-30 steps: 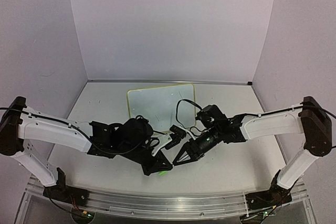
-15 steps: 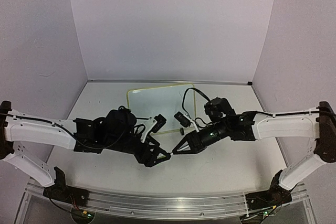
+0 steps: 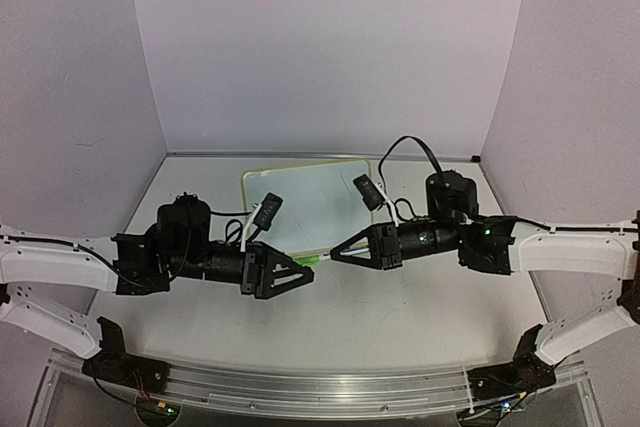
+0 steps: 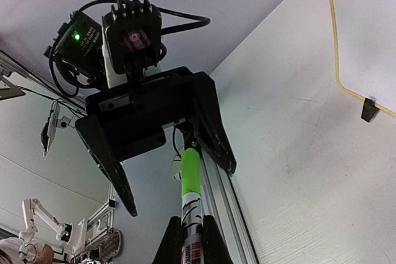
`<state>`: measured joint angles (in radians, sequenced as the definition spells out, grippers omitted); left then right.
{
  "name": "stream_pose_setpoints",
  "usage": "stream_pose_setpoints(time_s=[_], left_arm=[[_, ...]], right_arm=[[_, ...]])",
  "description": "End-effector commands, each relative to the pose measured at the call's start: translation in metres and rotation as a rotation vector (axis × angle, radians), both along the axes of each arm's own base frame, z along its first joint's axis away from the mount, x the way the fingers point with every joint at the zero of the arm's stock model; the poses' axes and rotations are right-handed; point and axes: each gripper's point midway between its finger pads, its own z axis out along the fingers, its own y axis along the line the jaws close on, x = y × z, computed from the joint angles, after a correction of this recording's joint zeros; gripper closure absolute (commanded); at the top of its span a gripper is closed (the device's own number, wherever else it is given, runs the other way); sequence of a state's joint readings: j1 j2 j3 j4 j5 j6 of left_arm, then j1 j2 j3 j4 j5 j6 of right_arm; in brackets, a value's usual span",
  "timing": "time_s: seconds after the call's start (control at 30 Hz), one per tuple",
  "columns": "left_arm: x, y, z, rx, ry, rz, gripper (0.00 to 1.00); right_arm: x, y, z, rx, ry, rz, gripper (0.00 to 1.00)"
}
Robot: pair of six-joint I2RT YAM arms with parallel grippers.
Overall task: Write a sentence on the whiteboard
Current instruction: Pass from the left arm to the right, then open the pen cap from the whiteboard marker.
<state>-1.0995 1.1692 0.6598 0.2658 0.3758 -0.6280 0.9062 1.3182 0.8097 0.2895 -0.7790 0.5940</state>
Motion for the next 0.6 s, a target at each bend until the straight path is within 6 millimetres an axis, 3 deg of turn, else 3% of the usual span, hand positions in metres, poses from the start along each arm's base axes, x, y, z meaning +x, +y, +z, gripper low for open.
stream_pose_setpoints(time_s=[0.0, 0.33, 0.47, 0.57], left_arm=[[-0.0125, 0.0015, 0.0446, -0.161, 0.001, -0.077, 0.34], [-0.0083, 0.0036, 0.0469, -0.177, 0.024, -0.06, 0.6], [-0.0067, 0.0029, 0.0448, -0.172, 0.035, -0.055, 0.76], [-0.0058, 0.003, 0.0437, -0.17, 0.037, -0.051, 0.94]], right_arm=[[-0.0096, 0.0033, 0.0241, 0.103, -0.011, 0.057, 1.0], [-0.0145, 0.0042, 0.0219, 0.105, 0.006, 0.09, 1.0], [-0.0154, 0.005, 0.0217, 0.105, 0.007, 0.1, 1.0], [-0.017, 0.0054, 0.0198, 0.101, 0.014, 0.111, 1.0]])
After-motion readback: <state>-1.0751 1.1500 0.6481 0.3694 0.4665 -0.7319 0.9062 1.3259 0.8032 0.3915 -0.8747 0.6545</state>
